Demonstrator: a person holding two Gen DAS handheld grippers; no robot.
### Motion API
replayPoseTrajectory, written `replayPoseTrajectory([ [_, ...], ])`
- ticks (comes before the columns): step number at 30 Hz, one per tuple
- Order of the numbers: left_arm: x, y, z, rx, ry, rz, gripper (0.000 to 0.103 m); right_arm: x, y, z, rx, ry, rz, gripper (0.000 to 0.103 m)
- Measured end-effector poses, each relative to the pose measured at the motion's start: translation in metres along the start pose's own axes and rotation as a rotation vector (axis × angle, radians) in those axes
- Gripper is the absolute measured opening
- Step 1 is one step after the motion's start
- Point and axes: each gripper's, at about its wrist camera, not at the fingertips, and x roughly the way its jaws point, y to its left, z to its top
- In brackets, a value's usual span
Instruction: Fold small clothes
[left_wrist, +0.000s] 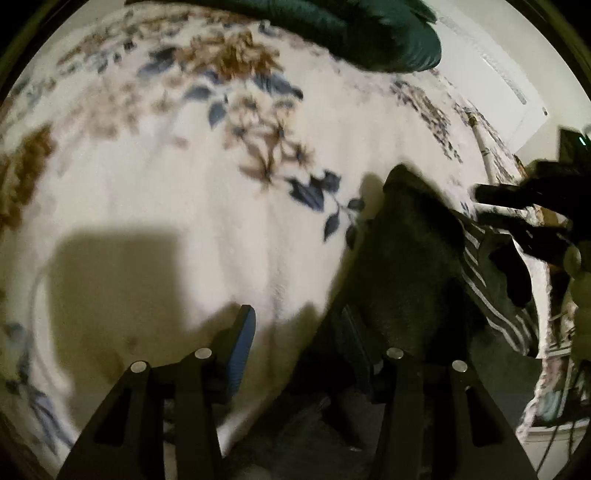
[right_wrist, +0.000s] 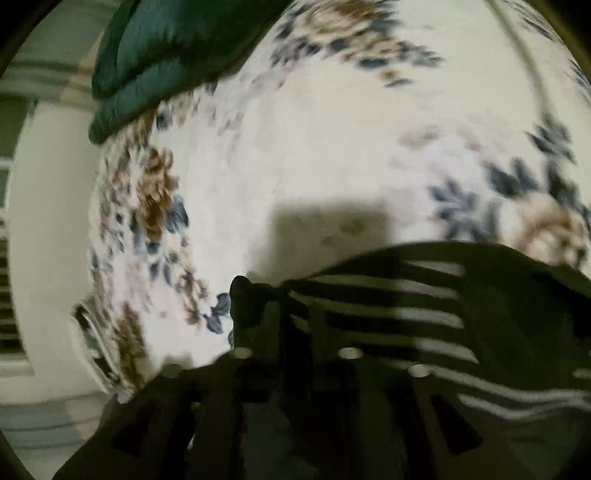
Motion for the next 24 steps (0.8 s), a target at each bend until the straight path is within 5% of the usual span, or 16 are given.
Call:
replayPoseTrajectory([
  [4,-0.016,-0.004,0.001,0.076,-0.043,0.089,0.052,-0.022,-0.029,-0.028,-0.118,0.014,-0.179,0.043],
  [6,-0.018,-0.006,0.005,0.1,-0.061,0.116,0.079,-0.017,-0.045,-0.042,-0.149,0.06,-0.23,0.043],
  [7,-0.015,-0.01,0.009,0.111,-0.066,0.135,0.083,-0.012,-0.051,-0.05,-0.16,0.093,-0.237,0.043],
  [12,0.0,-0.023,0.018,0.142,-0.052,0.187,0.086,0.012,-0.047,-0.075,-0.306,0.146,-0.259,0.041],
  [14,0.002,-0.026,0.02,0.156,-0.052,0.193,0.086,0.011,-0.048,-0.078,-0.314,0.09,-0.295,0.006],
  [15,0.003,-0.028,0.02,0.16,-0.052,0.198,0.086,0.007,-0.05,-0.075,-0.29,0.055,-0.307,0.002],
  [18,0.009,-0.03,0.02,0.168,-0.04,0.207,0.086,-0.02,-0.072,-0.062,-0.132,-0.076,-0.324,0.002],
  [21,0.015,-0.029,0.017,0.173,-0.022,0.216,0.086,-0.021,-0.082,-0.051,-0.069,-0.01,-0.309,0.002],
  [23,0.018,-0.027,0.014,0.177,-0.015,0.224,0.086,-0.026,-0.073,-0.043,-0.057,-0.017,-0.321,0.018],
  [24,0.019,-0.026,0.013,0.175,-0.014,0.225,0.086,-0.031,-0.063,-0.04,-0.061,-0.052,-0.269,0.033],
])
